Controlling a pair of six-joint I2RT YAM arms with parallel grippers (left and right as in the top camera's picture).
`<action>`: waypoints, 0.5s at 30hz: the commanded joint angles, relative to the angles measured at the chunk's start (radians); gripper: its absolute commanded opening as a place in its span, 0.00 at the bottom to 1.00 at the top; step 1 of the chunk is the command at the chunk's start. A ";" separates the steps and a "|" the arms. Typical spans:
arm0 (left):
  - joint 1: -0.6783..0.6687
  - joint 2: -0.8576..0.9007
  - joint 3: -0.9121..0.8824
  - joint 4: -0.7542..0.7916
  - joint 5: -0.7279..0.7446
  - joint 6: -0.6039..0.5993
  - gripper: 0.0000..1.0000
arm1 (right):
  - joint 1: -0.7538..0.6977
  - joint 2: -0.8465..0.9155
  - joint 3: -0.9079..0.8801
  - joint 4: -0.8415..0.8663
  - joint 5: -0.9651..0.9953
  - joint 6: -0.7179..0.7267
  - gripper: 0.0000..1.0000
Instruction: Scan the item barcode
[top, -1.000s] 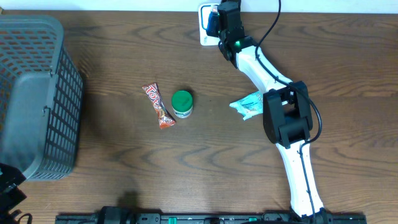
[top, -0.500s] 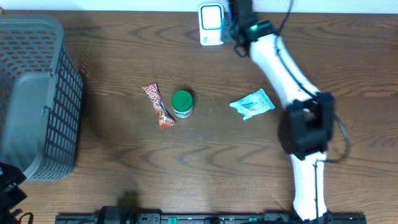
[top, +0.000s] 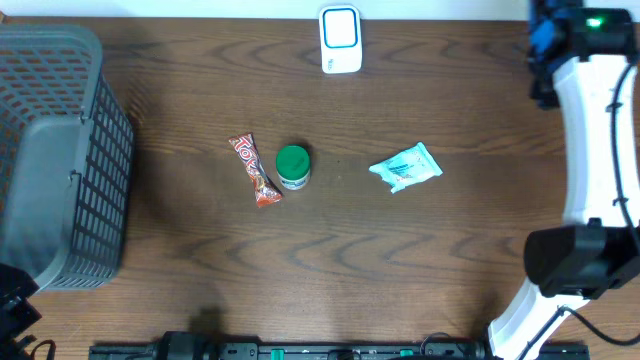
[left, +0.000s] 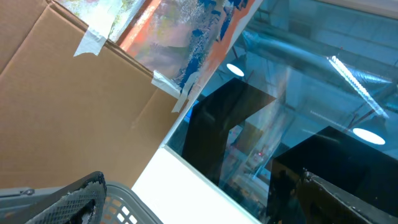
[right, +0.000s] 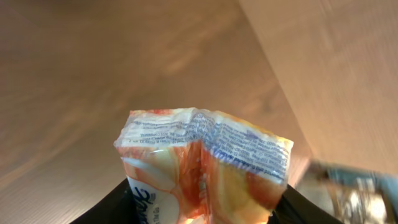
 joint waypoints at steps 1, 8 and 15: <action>0.004 -0.002 -0.006 0.009 -0.002 -0.014 0.98 | -0.118 0.019 -0.062 0.028 0.061 0.132 0.51; 0.004 -0.002 -0.006 -0.004 -0.002 -0.039 0.98 | -0.381 0.019 -0.272 0.237 0.014 0.133 0.50; 0.004 -0.002 -0.006 -0.015 -0.002 -0.077 0.98 | -0.571 0.019 -0.547 0.493 -0.079 0.133 0.49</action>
